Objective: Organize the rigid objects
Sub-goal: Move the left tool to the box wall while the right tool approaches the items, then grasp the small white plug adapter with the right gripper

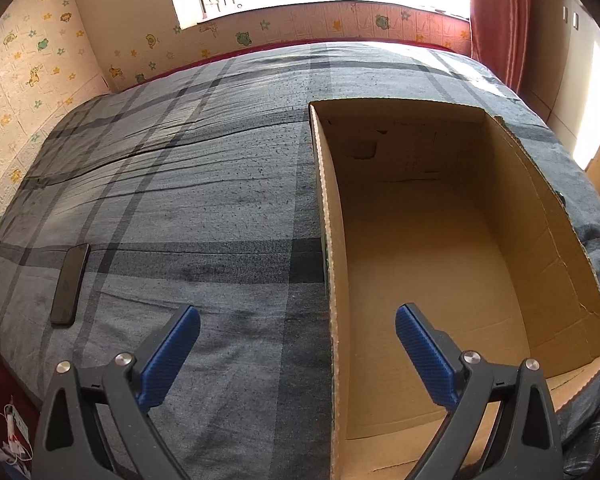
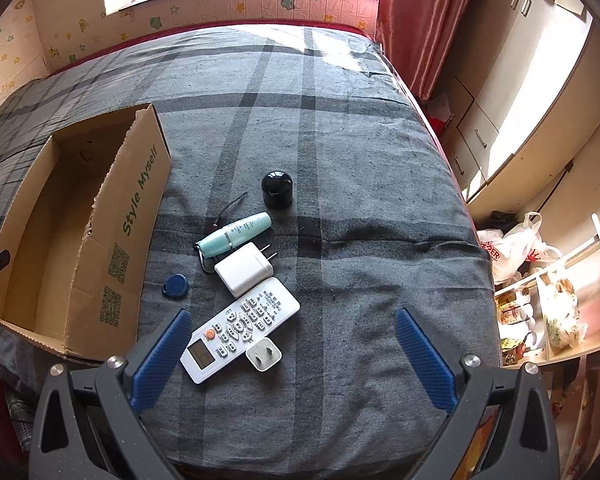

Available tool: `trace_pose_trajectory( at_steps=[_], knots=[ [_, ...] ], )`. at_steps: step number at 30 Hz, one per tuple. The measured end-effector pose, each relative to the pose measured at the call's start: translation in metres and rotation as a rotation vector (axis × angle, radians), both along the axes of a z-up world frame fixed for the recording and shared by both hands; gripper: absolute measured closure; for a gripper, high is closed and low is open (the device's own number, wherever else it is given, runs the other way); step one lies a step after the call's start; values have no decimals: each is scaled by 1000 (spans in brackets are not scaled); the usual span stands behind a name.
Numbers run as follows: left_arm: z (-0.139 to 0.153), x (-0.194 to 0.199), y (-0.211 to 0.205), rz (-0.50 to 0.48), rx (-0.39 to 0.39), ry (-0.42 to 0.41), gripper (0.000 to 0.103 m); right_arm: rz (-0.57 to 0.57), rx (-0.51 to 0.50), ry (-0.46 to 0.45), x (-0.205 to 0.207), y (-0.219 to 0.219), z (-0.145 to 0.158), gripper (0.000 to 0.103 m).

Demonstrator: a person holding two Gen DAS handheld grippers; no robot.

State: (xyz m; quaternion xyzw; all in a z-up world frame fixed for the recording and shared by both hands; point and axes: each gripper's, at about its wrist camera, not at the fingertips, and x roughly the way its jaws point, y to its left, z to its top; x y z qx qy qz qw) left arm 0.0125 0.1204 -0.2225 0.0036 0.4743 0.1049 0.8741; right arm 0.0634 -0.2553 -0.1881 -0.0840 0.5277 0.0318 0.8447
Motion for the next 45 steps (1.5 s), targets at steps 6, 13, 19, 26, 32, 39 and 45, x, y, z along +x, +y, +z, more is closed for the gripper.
trace_pose_trajectory(
  at_steps=[6, 13, 19, 26, 32, 39, 45],
  knots=[
    [-9, 5, 0, -9, -11, 8, 28, -47, 6, 14, 0, -9, -19, 0],
    [-16, 6, -5, -46, -79, 21, 80, -42, -31, -2, -1, -11, -22, 0],
    [-17, 5, -14, -30, -67, 9, 90, -12, -30, 38, -2, -14, -34, 0],
    [-18, 4, -11, -29, -81, 8, 90, 1, 25, 132, -2, -19, -65, 1],
    [-24, 3, -8, -15, -96, 33, 90, 11, 69, 207, 1, -21, -93, 19],
    [-25, 2, -10, -12, -97, 27, 91, 52, 102, 226, 1, -17, -101, 33],
    [-24, 2, -10, -12, -100, 26, 91, 70, 163, 253, 1, -12, -109, 69]
  ],
)
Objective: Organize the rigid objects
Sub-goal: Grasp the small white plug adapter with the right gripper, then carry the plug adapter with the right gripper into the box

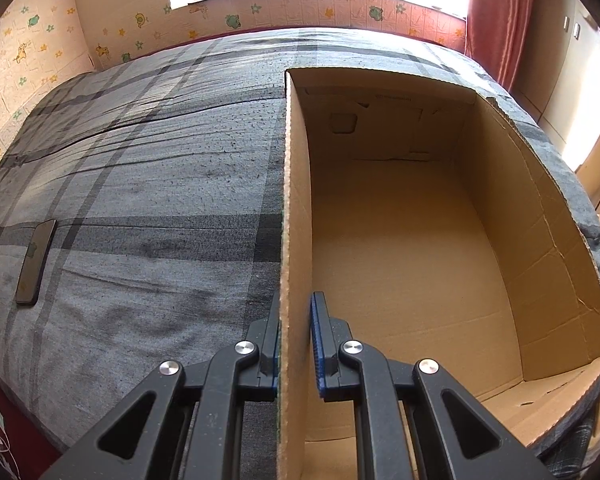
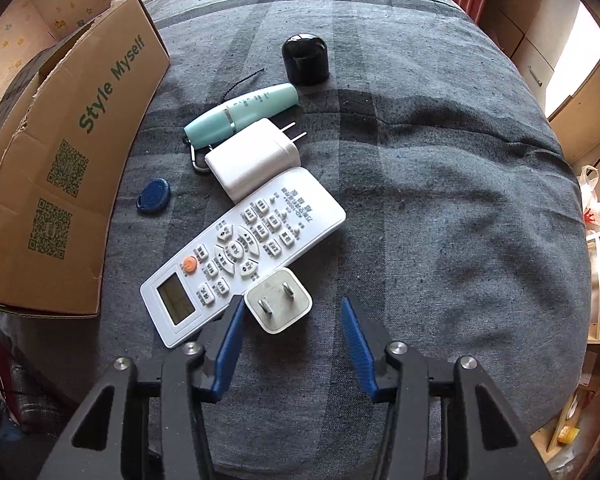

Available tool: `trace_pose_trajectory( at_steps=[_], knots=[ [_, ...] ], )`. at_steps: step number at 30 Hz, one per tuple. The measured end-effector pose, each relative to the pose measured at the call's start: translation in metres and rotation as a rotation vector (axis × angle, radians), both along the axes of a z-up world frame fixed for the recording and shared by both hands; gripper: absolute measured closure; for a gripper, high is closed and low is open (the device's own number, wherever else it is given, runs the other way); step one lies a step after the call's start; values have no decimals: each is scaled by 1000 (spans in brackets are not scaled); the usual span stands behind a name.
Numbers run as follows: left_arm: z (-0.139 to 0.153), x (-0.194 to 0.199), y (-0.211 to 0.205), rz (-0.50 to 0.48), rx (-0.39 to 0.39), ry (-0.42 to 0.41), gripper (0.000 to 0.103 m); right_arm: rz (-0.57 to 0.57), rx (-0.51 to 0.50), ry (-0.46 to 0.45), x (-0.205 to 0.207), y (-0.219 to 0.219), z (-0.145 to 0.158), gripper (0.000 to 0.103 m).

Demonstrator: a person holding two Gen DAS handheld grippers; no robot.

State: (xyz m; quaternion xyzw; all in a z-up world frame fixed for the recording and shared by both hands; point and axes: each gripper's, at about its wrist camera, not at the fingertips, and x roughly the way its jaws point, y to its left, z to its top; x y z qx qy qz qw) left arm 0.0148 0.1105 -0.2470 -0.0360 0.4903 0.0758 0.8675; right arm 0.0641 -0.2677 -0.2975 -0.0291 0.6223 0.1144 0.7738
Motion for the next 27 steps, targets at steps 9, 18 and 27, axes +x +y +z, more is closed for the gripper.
trace_pose_trajectory(
  at_steps=[9, 18, 27],
  knots=[
    [1, 0, 0, -1, 2, -1, 91, -16, -11, -21, -4, -3, 11, 69],
    [1, 0, -2, -5, 12, 1, 91, -8, -41, -55, -9, 2, 46, 69],
    [1, 0, -3, -10, 12, 2, 91, 20, -59, -98, -1, 23, 72, 69]
  ],
)
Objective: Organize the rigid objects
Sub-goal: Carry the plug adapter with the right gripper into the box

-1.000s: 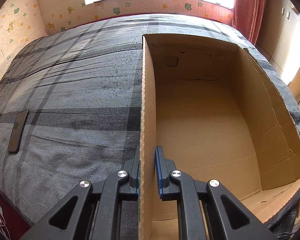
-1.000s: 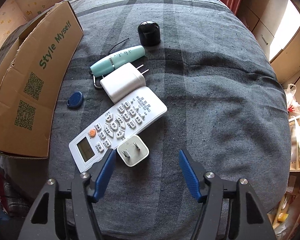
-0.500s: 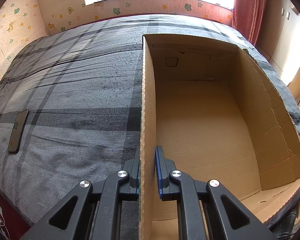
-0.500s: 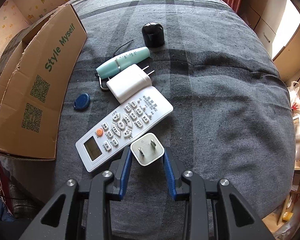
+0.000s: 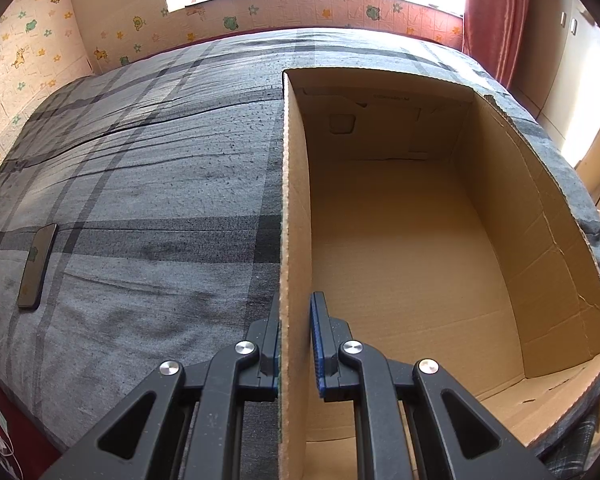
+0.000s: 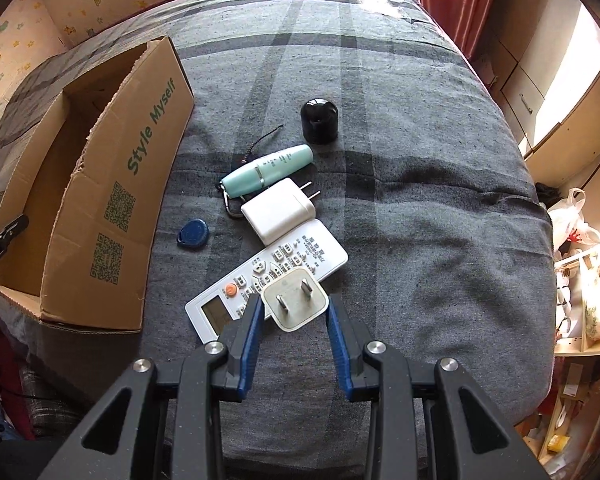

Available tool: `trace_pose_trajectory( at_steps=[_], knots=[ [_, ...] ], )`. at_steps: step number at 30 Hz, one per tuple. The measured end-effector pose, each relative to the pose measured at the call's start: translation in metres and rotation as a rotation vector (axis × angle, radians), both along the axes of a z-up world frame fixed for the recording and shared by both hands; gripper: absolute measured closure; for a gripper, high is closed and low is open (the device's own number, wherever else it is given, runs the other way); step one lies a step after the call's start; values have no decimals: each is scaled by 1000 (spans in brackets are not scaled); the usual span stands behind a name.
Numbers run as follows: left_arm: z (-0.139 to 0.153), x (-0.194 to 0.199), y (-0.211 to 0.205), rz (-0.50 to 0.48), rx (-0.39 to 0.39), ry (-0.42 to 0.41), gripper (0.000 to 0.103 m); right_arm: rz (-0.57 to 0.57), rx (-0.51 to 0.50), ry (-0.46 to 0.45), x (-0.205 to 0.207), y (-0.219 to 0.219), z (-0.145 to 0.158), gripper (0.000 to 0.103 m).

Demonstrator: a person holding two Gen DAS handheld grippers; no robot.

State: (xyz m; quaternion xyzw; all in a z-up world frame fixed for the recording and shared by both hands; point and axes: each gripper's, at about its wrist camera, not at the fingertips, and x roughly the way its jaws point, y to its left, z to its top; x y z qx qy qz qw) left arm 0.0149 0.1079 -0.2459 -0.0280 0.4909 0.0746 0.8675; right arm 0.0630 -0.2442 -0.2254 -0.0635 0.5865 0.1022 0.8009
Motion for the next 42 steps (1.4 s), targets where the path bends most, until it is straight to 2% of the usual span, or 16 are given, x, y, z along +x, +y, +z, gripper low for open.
trace_pose_trajectory(
  at_steps=[11, 22, 34, 42],
  knots=[
    [-1, 0, 1, 0, -2, 0, 91, 59, 0, -46, 8, 28, 36, 69],
    [-1, 0, 3, -2, -9, 2, 91, 141, 3, -92, 20, 73, 60, 69],
    [-1, 0, 4, -3, -14, 2, 91, 244, 23, -124, 34, 128, 74, 69],
    [-1, 0, 4, -1, -16, 4, 91, 309, 33, -118, 41, 168, 68, 69]
  ],
)
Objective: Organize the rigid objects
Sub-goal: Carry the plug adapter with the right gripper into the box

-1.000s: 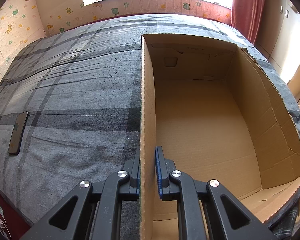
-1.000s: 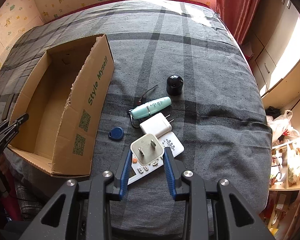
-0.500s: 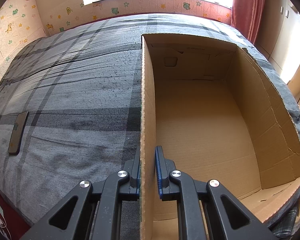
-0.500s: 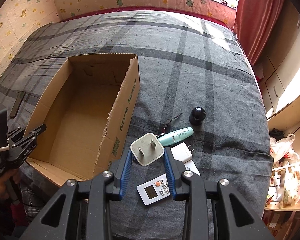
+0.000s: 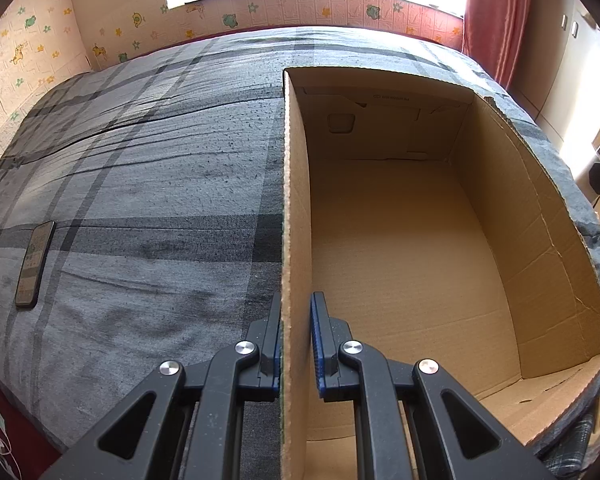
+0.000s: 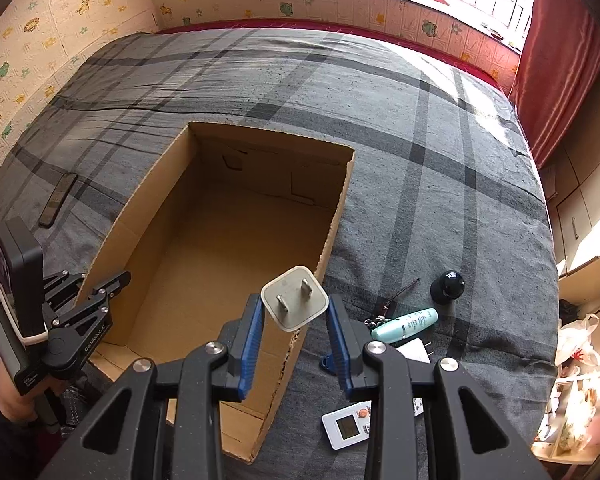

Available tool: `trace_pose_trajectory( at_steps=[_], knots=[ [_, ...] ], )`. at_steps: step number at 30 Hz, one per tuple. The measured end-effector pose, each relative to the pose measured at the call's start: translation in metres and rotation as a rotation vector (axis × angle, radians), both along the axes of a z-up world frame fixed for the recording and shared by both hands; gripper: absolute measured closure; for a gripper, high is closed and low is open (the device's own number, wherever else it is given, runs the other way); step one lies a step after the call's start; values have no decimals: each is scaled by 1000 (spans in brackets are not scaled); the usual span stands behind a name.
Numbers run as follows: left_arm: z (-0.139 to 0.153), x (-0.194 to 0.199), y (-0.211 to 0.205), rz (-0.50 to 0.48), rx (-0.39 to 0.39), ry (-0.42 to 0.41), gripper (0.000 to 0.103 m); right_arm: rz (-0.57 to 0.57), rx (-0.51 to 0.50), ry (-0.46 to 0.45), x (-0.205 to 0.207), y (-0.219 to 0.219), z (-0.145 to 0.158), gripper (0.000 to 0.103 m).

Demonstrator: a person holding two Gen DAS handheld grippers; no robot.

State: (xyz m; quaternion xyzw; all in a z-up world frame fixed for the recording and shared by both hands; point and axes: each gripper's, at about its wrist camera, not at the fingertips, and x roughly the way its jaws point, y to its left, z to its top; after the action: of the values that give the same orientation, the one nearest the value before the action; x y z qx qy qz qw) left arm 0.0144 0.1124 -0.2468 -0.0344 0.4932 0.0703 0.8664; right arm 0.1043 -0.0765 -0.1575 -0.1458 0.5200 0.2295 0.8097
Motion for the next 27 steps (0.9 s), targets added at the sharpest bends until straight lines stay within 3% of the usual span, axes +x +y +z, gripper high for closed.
trace_pose_trajectory(
  at_steps=[12, 27],
  knots=[
    [0, 1, 1, -2, 0, 4, 91, 55, -20, 59, 14, 56, -35, 69],
    [-1, 1, 2, -2, -4, 5, 91, 68, -109, 204, 34, 103, -108, 69]
  ],
)
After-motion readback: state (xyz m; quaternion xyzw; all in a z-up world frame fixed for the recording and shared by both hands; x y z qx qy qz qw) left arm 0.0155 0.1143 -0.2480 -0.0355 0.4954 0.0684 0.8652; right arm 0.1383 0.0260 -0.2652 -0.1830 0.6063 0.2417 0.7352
